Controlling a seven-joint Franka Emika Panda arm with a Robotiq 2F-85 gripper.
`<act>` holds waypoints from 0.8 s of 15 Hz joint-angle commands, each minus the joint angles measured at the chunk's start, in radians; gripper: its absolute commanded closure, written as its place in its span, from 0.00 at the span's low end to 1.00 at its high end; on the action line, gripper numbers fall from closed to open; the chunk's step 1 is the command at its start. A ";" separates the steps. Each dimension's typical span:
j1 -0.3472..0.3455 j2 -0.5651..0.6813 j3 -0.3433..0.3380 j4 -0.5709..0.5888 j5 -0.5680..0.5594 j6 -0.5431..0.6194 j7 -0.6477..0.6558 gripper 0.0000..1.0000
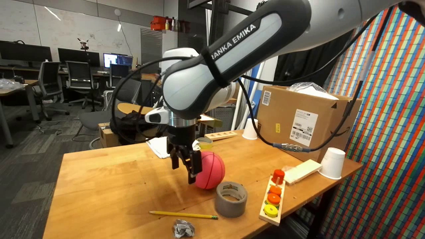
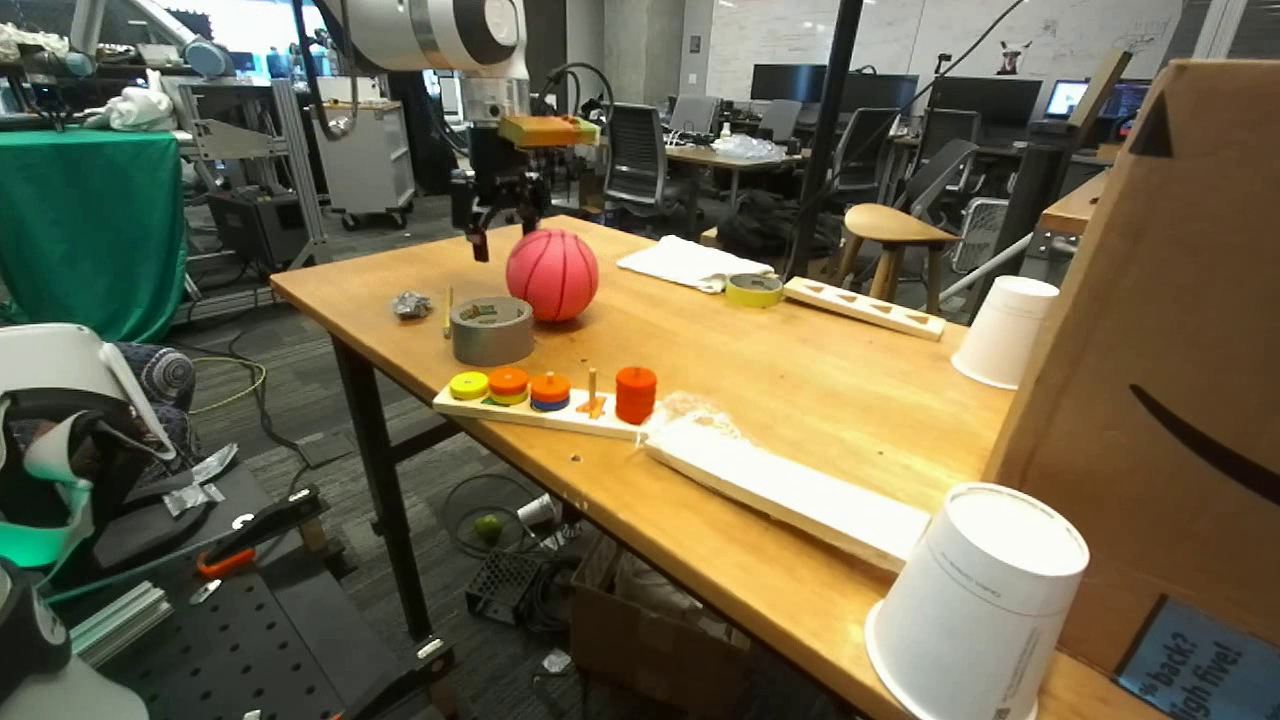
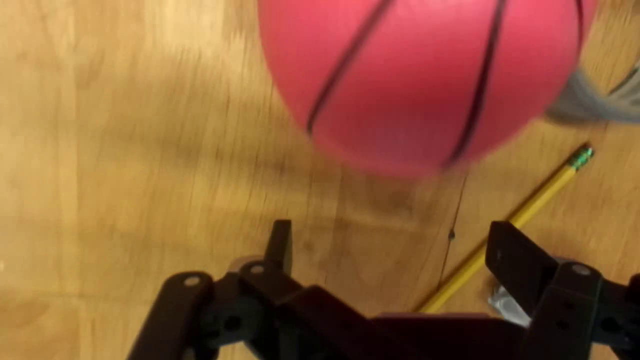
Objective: Push the basketball between the two cups
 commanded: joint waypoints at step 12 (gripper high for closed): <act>-0.202 -0.553 -0.228 -0.466 -0.633 0.109 0.051 0.00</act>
